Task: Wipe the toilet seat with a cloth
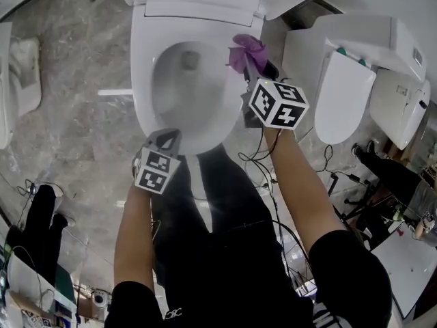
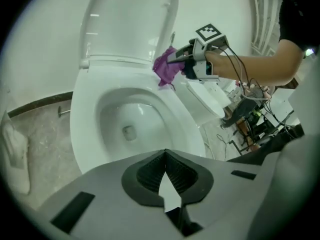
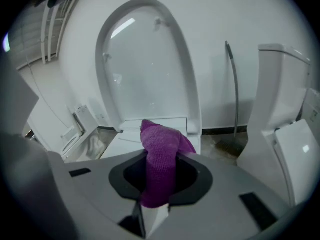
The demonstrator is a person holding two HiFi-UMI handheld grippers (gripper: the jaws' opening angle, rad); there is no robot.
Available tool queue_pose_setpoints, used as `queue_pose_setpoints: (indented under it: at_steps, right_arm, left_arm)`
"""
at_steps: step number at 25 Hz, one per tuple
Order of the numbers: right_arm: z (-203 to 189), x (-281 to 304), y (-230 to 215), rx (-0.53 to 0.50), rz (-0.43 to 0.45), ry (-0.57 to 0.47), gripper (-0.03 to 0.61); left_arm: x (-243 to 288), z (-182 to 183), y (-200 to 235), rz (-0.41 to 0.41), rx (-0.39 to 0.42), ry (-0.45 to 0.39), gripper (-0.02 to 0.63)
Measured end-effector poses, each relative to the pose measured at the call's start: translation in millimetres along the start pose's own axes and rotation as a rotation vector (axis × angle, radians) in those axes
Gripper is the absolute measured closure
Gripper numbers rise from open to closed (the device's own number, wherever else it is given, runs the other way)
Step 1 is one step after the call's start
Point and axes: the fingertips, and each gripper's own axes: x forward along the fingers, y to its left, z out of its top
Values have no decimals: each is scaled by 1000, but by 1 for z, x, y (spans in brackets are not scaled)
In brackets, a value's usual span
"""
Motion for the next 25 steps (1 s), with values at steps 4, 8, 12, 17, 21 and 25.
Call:
queue_pose_setpoints:
  at_steps: [4,8,12,17,21,25]
  right_arm:
    - [38,24,-20,-5,-97,-48,494]
    - [66,48,-27,-19,-179,-77,494]
    - [83,71,-35,-15,-274,-66,494]
    - [86,99,-48,-34,-377,17,495]
    - [47,132,-34,-98,-325,173,494]
    - [44,134,-30,-77,-337,96,494]
  left_arm:
    - [-14,21,8,10,-41,-51,611]
    - [-31,43,16,30,-89,-109,611]
    - [-42,59,29,56,-122,-145,611]
    - [-52,64,40,39,-125,-158,611]
    - [-59,55,56,40,-130,-151,611]
    - [-66,44,68,31,-145,-144,611]
